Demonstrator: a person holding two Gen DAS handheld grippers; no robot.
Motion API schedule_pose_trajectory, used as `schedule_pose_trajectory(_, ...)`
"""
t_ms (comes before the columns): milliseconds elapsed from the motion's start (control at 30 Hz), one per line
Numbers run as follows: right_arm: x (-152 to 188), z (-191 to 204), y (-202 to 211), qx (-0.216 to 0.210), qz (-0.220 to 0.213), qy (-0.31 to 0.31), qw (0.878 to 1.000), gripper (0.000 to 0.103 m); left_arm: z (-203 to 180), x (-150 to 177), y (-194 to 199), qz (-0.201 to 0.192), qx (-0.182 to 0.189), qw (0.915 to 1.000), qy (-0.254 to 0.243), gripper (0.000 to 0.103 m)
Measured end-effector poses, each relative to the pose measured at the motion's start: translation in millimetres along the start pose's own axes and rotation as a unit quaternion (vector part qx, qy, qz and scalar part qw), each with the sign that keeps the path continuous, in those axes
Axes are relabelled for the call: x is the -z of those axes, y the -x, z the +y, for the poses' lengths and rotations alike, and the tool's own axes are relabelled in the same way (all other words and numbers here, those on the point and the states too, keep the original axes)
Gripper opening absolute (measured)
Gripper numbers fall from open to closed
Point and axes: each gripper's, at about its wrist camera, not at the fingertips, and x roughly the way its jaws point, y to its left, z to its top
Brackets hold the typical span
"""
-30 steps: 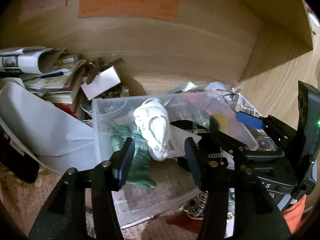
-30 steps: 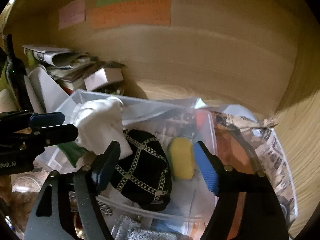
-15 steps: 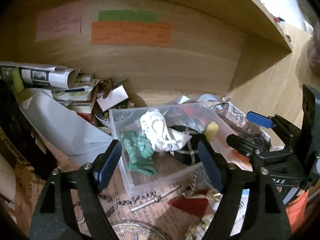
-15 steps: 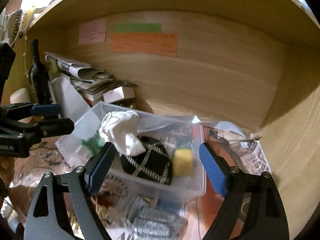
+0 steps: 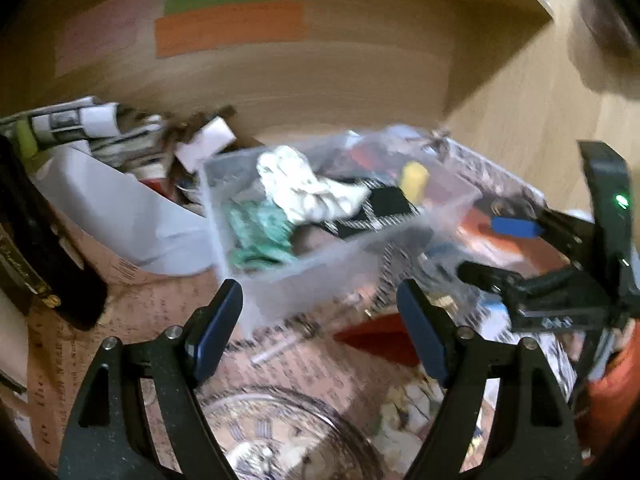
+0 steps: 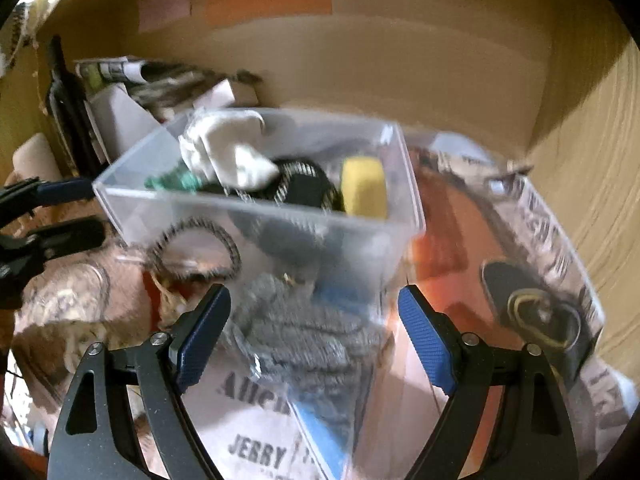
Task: Organize soft objects
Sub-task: 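Grasp the red velvet pouch with the left tool while the right tool grasps the bagged grey knit glove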
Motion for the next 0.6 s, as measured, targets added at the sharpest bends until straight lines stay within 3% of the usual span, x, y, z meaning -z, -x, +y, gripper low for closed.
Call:
schedule_pose_trajectory(167, 9, -3, -7, -0.008, 0.023, -0.009, 1.000, 0.084, -9, 8, -7, 0.017, 0.011, 0.9998, -0.005, 0.079)
schedule_pose_trajectory(367, 18, -7, -14, -0.012, 0.048, -0.010, 0.999, 0.082, -22, 12, -22, 0.044, 0.050, 0.9978, -0.001, 0.079)
schedule_pose_trajectory(467, 21, -10, -13, -0.026, 0.051, -0.018, 0.998, 0.065, -33, 13, -33, 0.058, 0.062, 0.9964, -0.007, 0.079)
schedule_pose_trajectory(600, 25, -10, -9, -0.025, 0.042, -0.022, 0.999, 0.056, -39, 13, -49, 0.077, 0.063, 0.9950, -0.007, 0.079)
